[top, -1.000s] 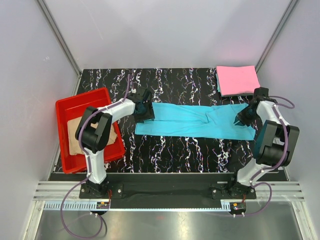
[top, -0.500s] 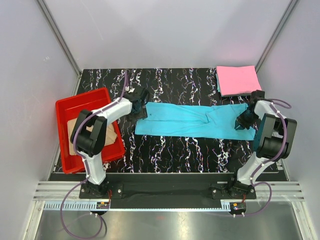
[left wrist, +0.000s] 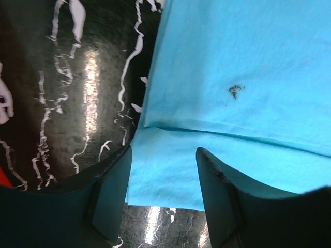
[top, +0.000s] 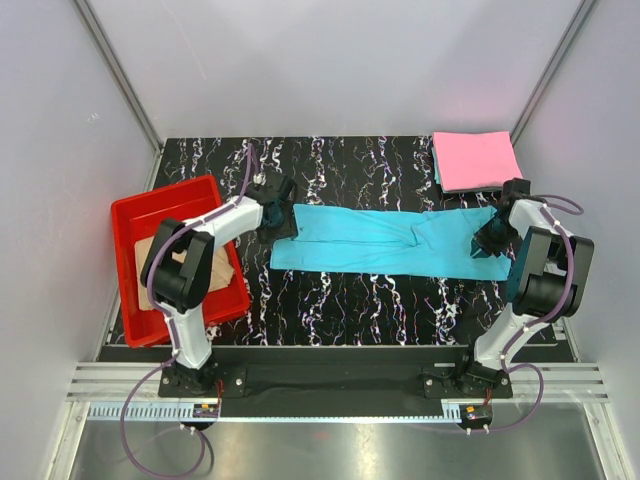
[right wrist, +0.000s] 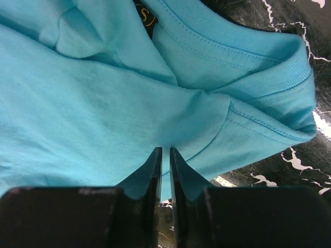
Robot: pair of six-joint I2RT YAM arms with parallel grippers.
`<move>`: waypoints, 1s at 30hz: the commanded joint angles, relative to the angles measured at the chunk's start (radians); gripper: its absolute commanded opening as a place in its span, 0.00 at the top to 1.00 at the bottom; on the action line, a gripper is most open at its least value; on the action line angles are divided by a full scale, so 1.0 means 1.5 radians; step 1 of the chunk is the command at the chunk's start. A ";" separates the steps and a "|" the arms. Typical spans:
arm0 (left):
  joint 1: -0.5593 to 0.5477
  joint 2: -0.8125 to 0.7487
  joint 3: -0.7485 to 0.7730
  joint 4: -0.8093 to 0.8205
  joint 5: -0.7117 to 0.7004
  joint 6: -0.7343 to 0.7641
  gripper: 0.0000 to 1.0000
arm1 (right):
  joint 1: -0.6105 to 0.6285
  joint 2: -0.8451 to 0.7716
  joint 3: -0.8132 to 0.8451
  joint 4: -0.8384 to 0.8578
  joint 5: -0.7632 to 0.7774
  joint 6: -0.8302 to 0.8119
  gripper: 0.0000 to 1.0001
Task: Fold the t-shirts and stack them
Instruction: Fold the tshirt
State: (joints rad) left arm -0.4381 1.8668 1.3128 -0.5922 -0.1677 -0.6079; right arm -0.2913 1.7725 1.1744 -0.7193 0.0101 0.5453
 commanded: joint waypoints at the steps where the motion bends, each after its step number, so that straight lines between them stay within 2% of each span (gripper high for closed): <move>1: 0.016 0.008 -0.020 0.049 0.070 0.015 0.40 | -0.002 -0.024 0.024 0.004 0.016 -0.012 0.82; 10: 0.034 0.007 -0.052 0.084 0.071 0.040 0.30 | -0.002 -0.049 0.019 0.009 0.006 -0.012 0.82; 15: 0.033 0.005 -0.068 0.134 0.143 0.047 0.30 | -0.002 -0.050 0.019 0.012 0.000 -0.011 0.82; 23: 0.033 -0.034 -0.100 0.185 0.207 0.033 0.32 | -0.002 -0.043 0.002 0.024 -0.001 -0.012 0.82; 30: 0.019 -0.079 -0.097 0.160 0.181 0.025 0.35 | -0.002 -0.033 -0.003 0.030 -0.004 -0.014 0.82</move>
State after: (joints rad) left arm -0.3962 1.8286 1.1648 -0.3691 0.0914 -0.5591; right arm -0.2913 1.7420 1.1736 -0.6991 0.0067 0.5411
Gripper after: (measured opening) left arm 0.652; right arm 0.180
